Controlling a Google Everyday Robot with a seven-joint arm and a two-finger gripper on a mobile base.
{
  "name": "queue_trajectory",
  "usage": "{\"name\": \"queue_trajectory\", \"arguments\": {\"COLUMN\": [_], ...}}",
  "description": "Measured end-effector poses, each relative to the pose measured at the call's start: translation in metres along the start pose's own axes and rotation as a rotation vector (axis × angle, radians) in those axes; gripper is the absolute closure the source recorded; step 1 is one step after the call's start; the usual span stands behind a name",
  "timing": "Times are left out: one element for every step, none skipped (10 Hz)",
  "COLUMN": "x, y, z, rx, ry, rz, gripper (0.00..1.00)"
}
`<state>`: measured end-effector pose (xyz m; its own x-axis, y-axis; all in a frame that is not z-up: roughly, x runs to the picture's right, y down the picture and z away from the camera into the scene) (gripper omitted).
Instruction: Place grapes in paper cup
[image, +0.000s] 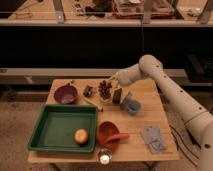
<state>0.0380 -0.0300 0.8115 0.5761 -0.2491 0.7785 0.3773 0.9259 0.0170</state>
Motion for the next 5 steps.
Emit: {"name": "queue_trajectory", "arguments": {"x": [0.0029, 0.0051, 0.0062, 0.0073, 0.0082], "y": [0.0020, 0.0027, 0.0024, 0.0014, 0.0014], "z": [0.0020, 0.0033, 0.0049, 0.0068, 0.0078], "rx": [-0.004, -0.007, -0.008, -0.007, -0.005], "ry": [-0.012, -0.020, -0.029, -0.045, -0.057], "rz": [0.014, 0.031, 0.044, 0.063, 0.078], "gripper": [0.99, 0.94, 0.86, 0.74, 0.66]}}
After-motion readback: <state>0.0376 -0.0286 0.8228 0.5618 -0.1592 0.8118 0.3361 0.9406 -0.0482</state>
